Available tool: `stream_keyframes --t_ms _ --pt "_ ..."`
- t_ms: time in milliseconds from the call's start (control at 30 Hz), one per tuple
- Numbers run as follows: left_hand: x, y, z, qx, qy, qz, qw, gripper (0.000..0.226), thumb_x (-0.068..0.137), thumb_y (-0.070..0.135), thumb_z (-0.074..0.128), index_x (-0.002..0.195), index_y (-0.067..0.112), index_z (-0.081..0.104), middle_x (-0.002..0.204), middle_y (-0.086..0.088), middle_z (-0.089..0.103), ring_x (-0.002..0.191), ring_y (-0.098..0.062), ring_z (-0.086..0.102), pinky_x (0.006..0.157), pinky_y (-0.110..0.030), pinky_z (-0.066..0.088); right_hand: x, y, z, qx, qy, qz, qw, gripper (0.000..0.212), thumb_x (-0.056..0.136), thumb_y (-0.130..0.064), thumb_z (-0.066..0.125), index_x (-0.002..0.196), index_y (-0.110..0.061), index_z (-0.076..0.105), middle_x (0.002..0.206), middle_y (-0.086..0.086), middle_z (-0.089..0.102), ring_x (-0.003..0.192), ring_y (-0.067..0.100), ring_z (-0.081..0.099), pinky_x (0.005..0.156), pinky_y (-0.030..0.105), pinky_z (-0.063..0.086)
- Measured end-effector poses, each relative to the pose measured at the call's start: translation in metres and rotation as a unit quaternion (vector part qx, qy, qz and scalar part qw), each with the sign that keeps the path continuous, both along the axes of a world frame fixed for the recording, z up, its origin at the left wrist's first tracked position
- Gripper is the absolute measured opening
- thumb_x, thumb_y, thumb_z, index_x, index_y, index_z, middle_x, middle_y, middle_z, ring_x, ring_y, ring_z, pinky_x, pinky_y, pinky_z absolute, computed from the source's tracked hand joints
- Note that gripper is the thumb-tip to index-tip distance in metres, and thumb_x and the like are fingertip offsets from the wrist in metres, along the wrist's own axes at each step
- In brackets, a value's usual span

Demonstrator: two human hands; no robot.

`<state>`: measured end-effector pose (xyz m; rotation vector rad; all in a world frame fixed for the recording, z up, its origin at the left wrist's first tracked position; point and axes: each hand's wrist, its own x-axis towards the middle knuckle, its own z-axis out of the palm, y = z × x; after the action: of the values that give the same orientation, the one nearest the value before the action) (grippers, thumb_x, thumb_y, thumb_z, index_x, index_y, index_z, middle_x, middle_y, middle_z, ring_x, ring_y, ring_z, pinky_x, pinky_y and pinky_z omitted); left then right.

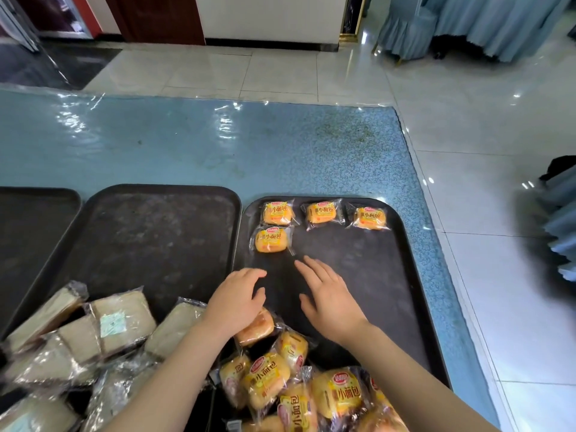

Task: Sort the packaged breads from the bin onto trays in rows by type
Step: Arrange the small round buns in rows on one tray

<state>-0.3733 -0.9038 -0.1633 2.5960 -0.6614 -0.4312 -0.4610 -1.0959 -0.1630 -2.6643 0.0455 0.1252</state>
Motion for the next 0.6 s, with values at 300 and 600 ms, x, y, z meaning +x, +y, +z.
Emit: stream_keyframes --t_ms 300,600 --pt "-0.042 0.037 0.003 0.05 0.094 -0.047 0.993 0.07 0.081 0.048 0.067 0.144 0.037 0.037 0.138 0.012 0.046 0.123 -0.011 0.05 0.099 -0.026 0.043 -0.08 0.02 0.015 0.095 0.063 -0.01 0.993 0.053 0.096 -0.033 0.048 0.147 -0.031 0.03 0.148 -0.011 0.037 0.138 0.008 0.03 0.114 0.024 0.026" --pt "-0.065 0.033 0.037 -0.026 0.061 0.023 0.998 0.061 0.087 0.037 0.061 0.142 0.038 0.037 0.134 0.018 0.034 0.104 -0.007 0.05 0.082 -0.023 0.044 -0.106 0.024 0.05 0.136 -0.004 -0.046 0.99 0.047 0.095 -0.033 0.051 0.14 -0.036 0.037 0.138 -0.018 0.043 0.129 -0.003 0.035 0.102 0.008 0.027"
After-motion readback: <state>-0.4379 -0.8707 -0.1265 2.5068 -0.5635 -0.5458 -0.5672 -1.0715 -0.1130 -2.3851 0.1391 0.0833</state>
